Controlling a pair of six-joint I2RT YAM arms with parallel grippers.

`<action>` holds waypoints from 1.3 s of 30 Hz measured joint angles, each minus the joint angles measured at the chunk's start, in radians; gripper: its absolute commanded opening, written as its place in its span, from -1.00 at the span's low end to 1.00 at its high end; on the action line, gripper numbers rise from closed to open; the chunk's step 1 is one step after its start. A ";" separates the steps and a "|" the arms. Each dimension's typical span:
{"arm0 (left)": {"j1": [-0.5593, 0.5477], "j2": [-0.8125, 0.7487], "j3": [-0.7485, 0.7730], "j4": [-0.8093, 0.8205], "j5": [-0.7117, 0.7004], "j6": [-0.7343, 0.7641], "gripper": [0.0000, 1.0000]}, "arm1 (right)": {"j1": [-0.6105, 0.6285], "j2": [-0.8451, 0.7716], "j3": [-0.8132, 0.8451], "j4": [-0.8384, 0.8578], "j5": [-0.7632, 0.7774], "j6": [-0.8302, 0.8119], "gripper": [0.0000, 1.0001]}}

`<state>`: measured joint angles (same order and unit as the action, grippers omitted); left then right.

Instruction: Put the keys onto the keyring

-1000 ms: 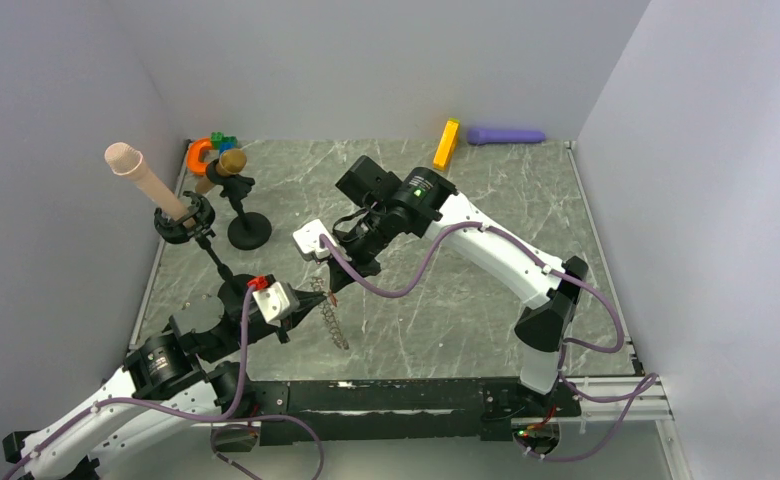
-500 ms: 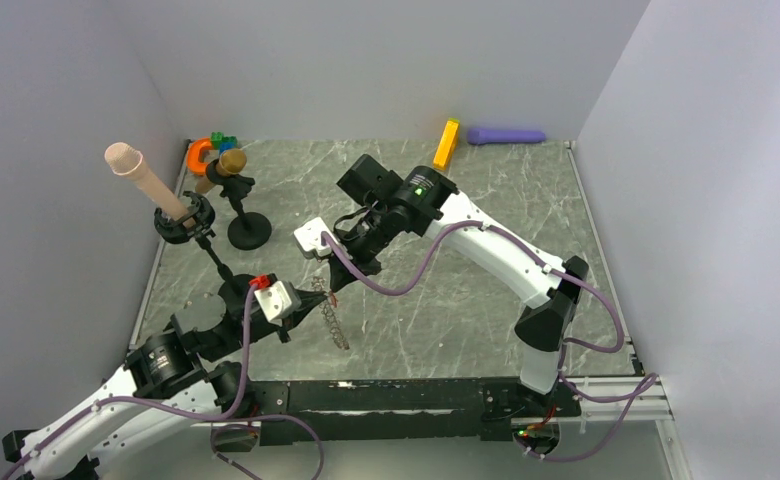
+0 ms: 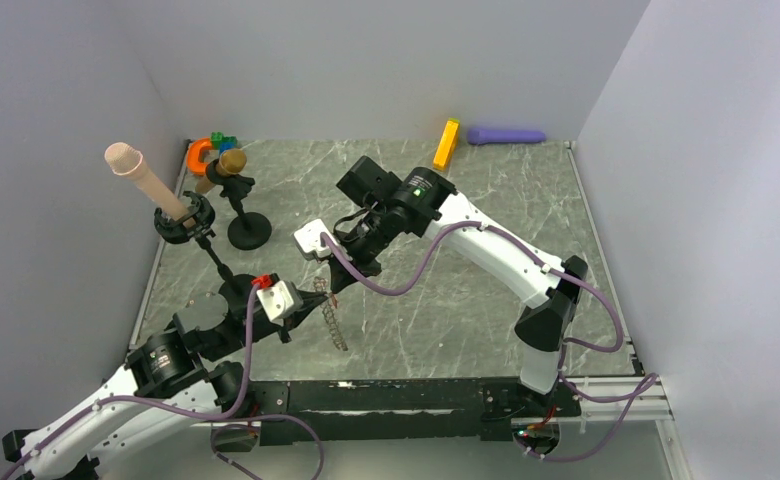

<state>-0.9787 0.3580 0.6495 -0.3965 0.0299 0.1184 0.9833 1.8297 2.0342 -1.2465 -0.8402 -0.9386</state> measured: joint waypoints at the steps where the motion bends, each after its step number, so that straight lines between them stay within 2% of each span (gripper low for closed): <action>1: 0.000 0.000 0.000 0.000 0.000 0.000 -1.00 | 0.000 0.000 -0.001 0.000 0.000 0.000 -1.00; 39: 0.000 -0.016 0.001 -0.032 -0.002 -0.026 -1.00 | 0.019 0.000 -0.040 0.025 0.000 -0.012 -1.00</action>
<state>-0.9787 0.3416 0.6502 -0.4282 0.0280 0.0925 1.0023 1.8297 1.9942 -1.2213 -0.8402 -0.9508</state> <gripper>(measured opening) 0.018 0.007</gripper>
